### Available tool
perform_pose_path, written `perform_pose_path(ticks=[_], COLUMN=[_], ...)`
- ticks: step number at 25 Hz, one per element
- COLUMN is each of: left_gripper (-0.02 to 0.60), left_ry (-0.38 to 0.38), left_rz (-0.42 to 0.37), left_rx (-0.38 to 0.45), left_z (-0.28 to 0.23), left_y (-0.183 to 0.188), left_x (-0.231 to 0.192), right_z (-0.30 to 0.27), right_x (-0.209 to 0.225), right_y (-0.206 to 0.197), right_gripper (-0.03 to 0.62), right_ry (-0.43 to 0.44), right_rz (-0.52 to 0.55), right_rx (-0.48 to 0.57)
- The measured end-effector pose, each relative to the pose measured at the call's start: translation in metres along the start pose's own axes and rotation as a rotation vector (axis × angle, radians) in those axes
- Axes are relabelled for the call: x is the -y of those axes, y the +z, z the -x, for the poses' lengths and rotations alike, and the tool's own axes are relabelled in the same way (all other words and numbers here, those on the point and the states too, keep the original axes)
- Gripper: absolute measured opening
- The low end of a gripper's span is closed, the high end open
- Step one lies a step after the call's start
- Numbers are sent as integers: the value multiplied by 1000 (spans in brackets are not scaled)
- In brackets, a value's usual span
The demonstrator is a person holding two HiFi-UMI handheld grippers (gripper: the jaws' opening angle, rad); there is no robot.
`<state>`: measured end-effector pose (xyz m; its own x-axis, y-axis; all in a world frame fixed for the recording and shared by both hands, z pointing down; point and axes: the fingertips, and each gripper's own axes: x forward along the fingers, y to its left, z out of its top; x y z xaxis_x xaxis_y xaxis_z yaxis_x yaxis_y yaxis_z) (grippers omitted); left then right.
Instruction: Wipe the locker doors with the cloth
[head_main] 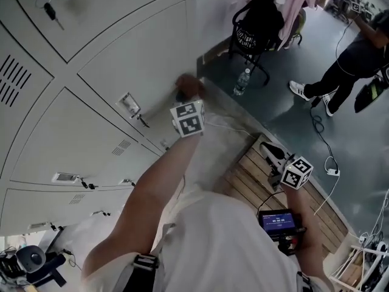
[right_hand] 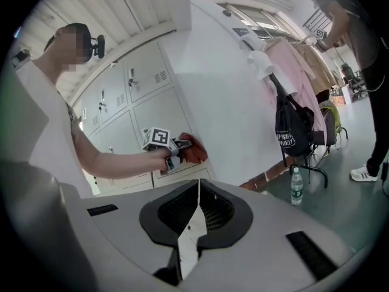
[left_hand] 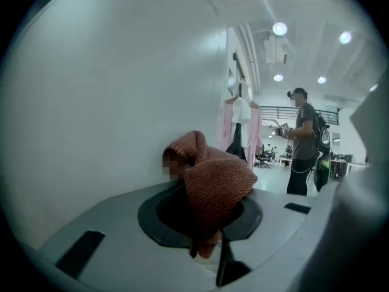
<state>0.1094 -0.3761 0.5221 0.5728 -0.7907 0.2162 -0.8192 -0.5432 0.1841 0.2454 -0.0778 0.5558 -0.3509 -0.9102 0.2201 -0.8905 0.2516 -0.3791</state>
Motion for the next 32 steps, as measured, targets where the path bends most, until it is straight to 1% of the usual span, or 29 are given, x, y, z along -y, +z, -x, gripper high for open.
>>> perform_pose_path(ticks=[1,3,6,10,13,18,20,23,24,27,29,30,32], left_gripper=[67,67,67,67,67,67,67,67,67,67,67,67,67], left_ry=[-7,-9,4,35,86,190,220,274,290,341,399,432,496], left_rz=[-15,-18,19,71,68,53,65,62,73,157,174,159,79], left_rx=[-3,-6,19,43,73,116,155,234,249,248,250,257,280], left_z=[-7,-16,-14,7,35,94,120,154,163,194,217,227,244], left_y=[4,14,36,49,50,51,60,84,90,89,83,82,89], left_x=[7,18,24,9,-12,-57,-69,-82,-88,-117,-139,-148,-158], right_z=[4,12,23,27,20,-2,-12,-29,-35,-50,-57,-60,-65], right_x=[0,2,5,7,5,-4,-8,-18,-23,-34,-39,-41,-44], right_y=[-1,-2,-2,0,4,8,8,8,7,7,8,8,8], right_gripper=[18,18,18,18,18,18,18,18,18,18,18,18,18], right_ry=[-9,-26,-48,-39,1,98,137,200,222,275,302,313,327], right_rz=[-2,-3,-11,-5,3,22,28,36,39,47,48,51,61], right_rx=[4,12,32,43,38,20,7,-12,-17,-30,-34,-38,-53])
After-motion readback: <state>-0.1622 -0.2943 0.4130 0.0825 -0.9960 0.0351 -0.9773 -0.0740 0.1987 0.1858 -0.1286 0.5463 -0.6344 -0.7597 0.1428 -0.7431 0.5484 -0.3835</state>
